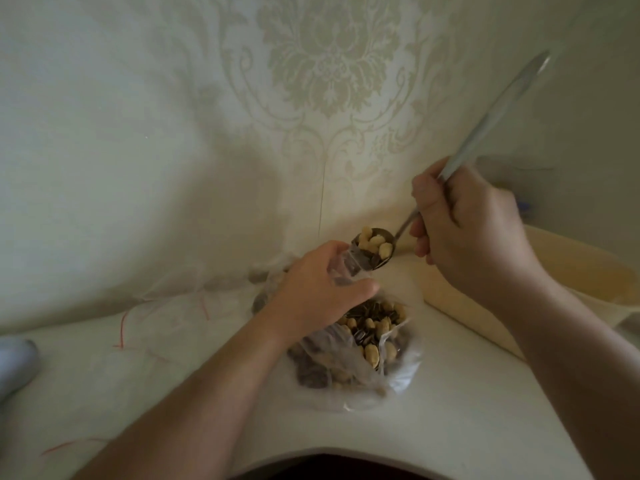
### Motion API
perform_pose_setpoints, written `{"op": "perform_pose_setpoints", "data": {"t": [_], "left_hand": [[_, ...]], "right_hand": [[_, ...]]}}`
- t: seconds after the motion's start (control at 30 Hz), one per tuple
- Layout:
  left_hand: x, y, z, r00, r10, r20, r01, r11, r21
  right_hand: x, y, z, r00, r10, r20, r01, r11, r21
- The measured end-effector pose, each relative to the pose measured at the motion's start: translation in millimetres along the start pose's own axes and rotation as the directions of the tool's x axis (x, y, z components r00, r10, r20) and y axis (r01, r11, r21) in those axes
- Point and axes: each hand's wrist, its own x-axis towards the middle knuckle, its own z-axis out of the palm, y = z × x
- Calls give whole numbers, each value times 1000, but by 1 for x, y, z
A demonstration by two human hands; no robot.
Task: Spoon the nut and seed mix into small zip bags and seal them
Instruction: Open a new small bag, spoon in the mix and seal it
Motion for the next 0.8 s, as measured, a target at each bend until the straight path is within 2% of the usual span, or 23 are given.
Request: {"op": "perform_pose_setpoints", "data": {"t": [0.2,0.53,0.8], "left_hand": [[0,1,4,993,60,-102,-43,986,161],[1,-1,6,993,41,-113,-28,993,115],[2,-2,8,993,16,-120,-6,996,85]], "right_hand": [[-2,-5,2,991,-117,72,123,988,-91],[3,-6,2,955,-271,121,291,935,-202],[5,-8,1,939,-319,131,341,917,-209]]}}
